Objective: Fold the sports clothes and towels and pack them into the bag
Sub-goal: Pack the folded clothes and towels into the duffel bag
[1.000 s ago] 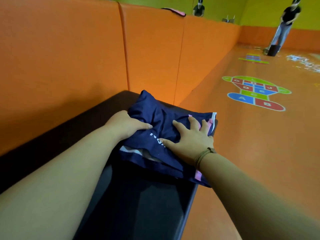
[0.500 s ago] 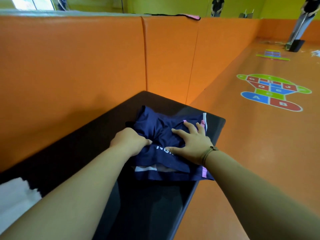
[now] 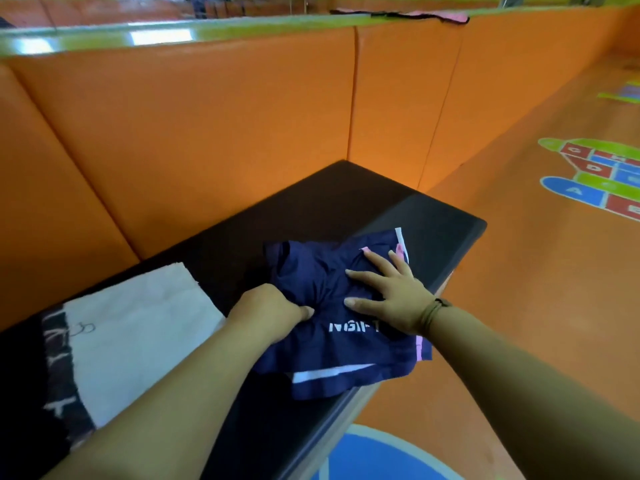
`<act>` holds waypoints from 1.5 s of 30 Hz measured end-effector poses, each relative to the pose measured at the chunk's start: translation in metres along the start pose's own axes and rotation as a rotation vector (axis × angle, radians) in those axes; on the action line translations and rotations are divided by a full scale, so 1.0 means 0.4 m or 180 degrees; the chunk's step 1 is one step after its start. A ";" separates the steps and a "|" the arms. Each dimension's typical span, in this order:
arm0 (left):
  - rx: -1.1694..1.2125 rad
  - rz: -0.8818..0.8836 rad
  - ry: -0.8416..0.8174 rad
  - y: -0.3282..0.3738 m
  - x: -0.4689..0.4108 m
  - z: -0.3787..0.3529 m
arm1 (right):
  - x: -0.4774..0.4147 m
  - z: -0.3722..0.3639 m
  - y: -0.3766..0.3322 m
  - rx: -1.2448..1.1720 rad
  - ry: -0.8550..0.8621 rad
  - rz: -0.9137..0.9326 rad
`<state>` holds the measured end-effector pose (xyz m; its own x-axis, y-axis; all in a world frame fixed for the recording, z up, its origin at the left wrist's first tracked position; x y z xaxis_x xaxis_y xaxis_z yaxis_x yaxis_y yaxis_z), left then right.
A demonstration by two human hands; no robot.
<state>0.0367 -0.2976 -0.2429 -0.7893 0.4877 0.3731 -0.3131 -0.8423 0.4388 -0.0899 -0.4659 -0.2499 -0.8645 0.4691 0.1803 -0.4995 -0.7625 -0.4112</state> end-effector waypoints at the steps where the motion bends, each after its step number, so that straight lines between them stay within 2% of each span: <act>1: 0.0147 0.0031 -0.0013 -0.011 0.004 -0.001 | 0.004 0.013 0.001 -0.0102 0.0140 -0.0024; 3: 0.0245 0.0189 0.0052 -0.035 0.010 0.004 | 0.012 0.048 0.019 -0.0276 0.0556 -0.0217; 6: 0.0342 0.0508 0.0161 -0.054 0.015 0.018 | 0.028 0.076 0.076 -0.0559 0.0917 -0.0935; 9: 0.0882 0.0662 0.0216 -0.058 0.006 0.021 | 0.033 0.067 0.115 -0.0971 0.0828 -0.1462; 14: 0.1448 0.0657 0.0225 -0.048 -0.023 0.012 | 0.022 0.066 0.110 -0.1119 0.0708 -0.1638; 17: 0.1637 0.0535 0.0032 -0.024 -0.032 -0.002 | 0.017 0.061 0.112 -0.1375 0.0568 -0.1761; 20: 0.1691 0.0486 -0.0107 -0.018 -0.030 -0.010 | -0.003 0.059 0.091 -0.1217 0.0332 -0.1469; 26: 0.1873 0.0595 -0.0161 -0.033 -0.025 -0.019 | 0.000 0.077 0.076 -0.1113 0.0533 -0.1566; 29: 0.2005 0.0458 -0.0163 -0.021 -0.011 -0.020 | 0.000 0.086 0.058 -0.1070 0.0608 -0.1456; 33: 0.1983 0.0149 -0.0164 0.016 0.013 -0.009 | -0.003 0.102 -0.001 -0.1015 0.0644 -0.1012; 37: 0.1759 0.0044 -0.0312 0.038 0.046 0.016 | -0.001 0.115 -0.101 -0.1427 0.0058 -0.0527; 40: 0.1912 0.0101 -0.0784 0.056 0.068 0.005 | 0.024 0.111 -0.199 -0.1391 -0.0533 -0.0027; 43: 0.2080 0.0180 -0.1387 0.064 0.102 -0.015 | 0.069 0.072 -0.248 -0.0950 -0.0915 0.0006; 45: 0.2135 0.0180 -0.1588 0.061 0.126 -0.015 | 0.084 0.047 -0.247 -0.0263 -0.0808 -0.0112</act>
<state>-0.0138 -0.2948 -0.2182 -0.4185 0.6262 0.6578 0.2251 -0.6302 0.7431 -0.0707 -0.3832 -0.1863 -0.8381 0.3600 0.4099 -0.5324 -0.7038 -0.4703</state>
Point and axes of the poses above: each hand's wrist, its own x-axis away from the middle knuckle, its own z-axis out of the back of the hand, y = z × x, the point moved 10 cm from there along -x, towards the middle knuckle, and after that the axes turned 1 degree about z, right-handed, at the moved point
